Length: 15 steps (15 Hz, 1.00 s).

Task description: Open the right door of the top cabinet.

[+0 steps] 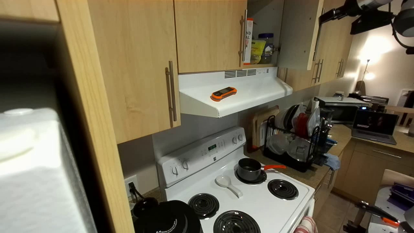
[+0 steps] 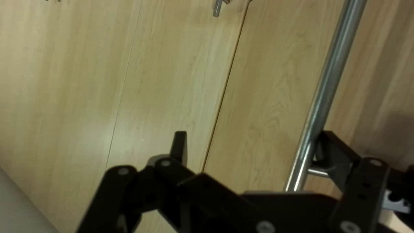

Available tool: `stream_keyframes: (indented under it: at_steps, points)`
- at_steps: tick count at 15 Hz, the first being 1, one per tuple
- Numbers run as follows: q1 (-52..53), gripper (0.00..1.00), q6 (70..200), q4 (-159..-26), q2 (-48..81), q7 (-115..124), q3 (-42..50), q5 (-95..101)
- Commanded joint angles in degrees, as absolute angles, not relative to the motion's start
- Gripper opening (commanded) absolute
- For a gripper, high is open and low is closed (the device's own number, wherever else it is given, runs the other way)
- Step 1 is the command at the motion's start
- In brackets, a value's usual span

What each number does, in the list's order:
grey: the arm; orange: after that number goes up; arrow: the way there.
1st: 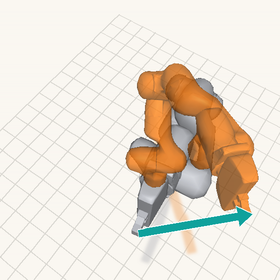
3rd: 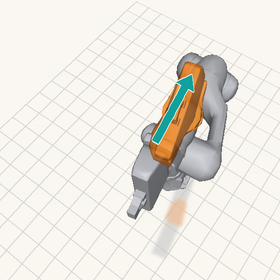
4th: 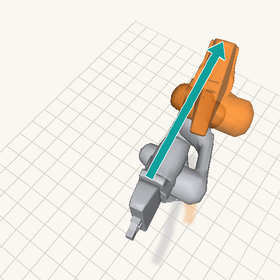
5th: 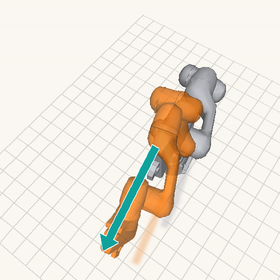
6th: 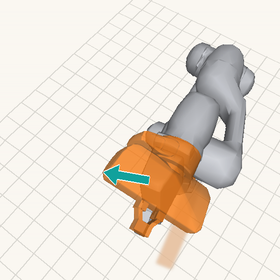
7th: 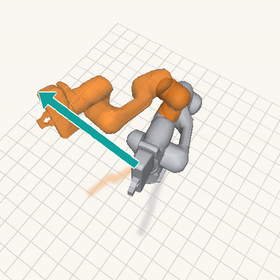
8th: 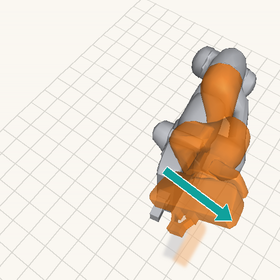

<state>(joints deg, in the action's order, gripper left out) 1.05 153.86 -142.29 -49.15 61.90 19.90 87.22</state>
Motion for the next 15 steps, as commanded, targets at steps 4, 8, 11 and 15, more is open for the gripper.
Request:
stream_keyframes:
  at_steps: [4,8,11,15]
  points:
    - [-1.32,1.0,152.2,-139.78,-48.9,57.06,22.4,88.97]
    - [-0.94,1.0,153.37,-140.12,-50.04,54.77,25.16,89.03]
    - [-0.92,1.0,154.97,-140.59,-50.95,54.46,28.15,89.63]
    - [-0.46,1.0,157.4,-140.66,-51.99,53.92,33.05,91.51]
